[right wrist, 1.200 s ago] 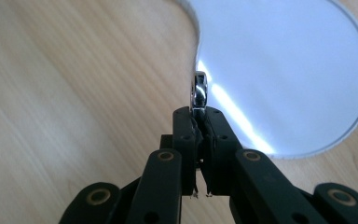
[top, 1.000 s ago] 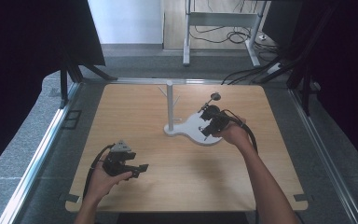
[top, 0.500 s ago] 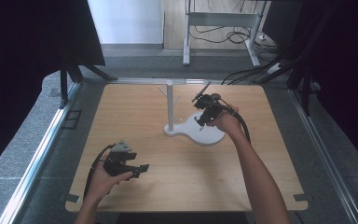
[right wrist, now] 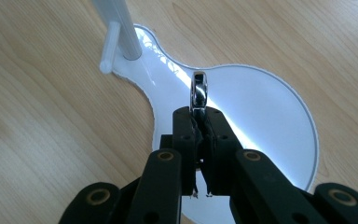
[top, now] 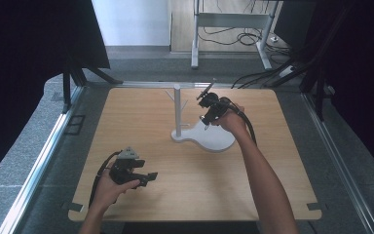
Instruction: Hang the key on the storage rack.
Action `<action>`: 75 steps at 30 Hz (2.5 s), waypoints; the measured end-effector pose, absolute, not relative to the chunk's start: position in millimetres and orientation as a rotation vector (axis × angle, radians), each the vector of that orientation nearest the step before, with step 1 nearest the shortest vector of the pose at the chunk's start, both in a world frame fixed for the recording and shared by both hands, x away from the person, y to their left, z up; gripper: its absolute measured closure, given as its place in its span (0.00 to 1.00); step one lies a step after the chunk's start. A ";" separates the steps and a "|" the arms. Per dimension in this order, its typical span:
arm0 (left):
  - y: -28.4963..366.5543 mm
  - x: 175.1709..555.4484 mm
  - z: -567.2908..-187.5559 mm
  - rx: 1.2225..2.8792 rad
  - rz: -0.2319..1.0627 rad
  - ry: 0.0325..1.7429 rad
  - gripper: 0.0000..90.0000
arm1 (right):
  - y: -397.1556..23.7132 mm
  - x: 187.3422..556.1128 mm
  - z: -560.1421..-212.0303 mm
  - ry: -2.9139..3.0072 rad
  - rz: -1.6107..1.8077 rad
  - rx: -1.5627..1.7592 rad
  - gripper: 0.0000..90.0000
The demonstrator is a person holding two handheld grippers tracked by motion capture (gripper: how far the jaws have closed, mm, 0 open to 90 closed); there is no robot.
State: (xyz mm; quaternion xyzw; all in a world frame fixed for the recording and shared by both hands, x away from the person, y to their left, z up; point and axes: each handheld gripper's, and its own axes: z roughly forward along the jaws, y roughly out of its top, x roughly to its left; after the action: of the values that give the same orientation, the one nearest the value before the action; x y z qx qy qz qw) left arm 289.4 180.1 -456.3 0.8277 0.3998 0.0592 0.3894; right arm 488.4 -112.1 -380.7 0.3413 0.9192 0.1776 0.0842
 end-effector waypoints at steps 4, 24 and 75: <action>180.5 289.9 -457.2 2.110 0.151 1.019 0.29 | -106.8 491.7 -382.8 2.748 0.535 1.018 0.94; 186.1 293.6 -461.0 2.100 0.130 1.025 0.29 | -79.7 529.0 -356.6 2.687 0.570 0.982 0.94; 178.0 293.7 -462.9 2.121 0.124 1.011 0.31 | -58.5 494.1 -355.6 2.685 0.671 0.910 0.90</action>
State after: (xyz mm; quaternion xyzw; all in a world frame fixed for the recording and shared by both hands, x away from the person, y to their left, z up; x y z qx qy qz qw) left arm 293.7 178.0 -462.9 0.8322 0.3967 0.0487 0.3843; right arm 494.1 -58.5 -355.6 0.3104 0.9157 0.2288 0.1136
